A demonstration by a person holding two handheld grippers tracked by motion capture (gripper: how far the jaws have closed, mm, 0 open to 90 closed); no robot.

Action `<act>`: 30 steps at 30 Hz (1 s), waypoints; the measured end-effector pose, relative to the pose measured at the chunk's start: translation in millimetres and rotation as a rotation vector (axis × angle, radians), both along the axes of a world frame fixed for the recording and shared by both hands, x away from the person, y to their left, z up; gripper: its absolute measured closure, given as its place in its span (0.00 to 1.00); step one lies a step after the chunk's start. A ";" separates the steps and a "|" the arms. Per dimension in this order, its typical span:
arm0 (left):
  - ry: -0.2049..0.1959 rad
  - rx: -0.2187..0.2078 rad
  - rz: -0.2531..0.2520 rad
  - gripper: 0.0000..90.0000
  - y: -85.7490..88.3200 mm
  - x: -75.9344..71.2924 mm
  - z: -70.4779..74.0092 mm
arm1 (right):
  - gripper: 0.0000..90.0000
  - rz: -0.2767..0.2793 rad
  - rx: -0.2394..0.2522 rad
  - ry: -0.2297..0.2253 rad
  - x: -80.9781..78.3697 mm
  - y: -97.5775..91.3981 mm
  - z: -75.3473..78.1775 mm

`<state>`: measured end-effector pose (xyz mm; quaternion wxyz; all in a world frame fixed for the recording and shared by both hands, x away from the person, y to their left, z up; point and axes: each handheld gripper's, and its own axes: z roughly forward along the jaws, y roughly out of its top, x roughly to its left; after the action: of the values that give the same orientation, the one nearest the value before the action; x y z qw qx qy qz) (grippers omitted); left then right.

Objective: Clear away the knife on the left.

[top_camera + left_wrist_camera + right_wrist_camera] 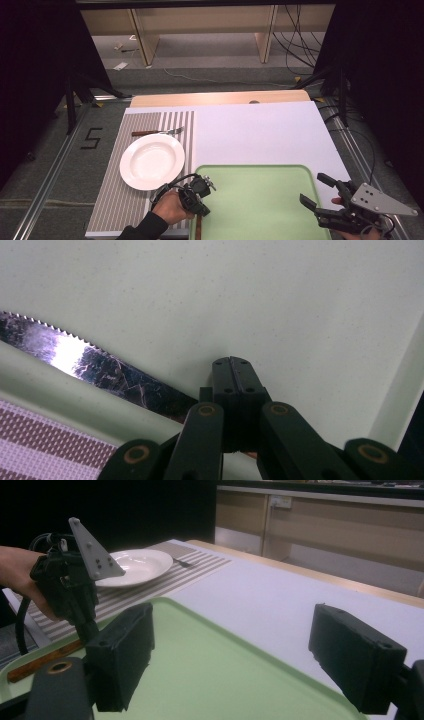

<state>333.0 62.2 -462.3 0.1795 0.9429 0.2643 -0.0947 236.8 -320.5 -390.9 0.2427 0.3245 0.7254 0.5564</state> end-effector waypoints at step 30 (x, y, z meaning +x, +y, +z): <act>-0.020 -0.142 0.043 0.55 8.4 -0.9 11.4 | 0.22 0.001 -0.003 -0.001 -0.2 0.3 0.1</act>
<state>332.1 70.6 -450.8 0.2504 0.9228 0.2753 -0.1001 236.6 -320.2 -390.8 0.2433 0.3236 0.7263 0.5555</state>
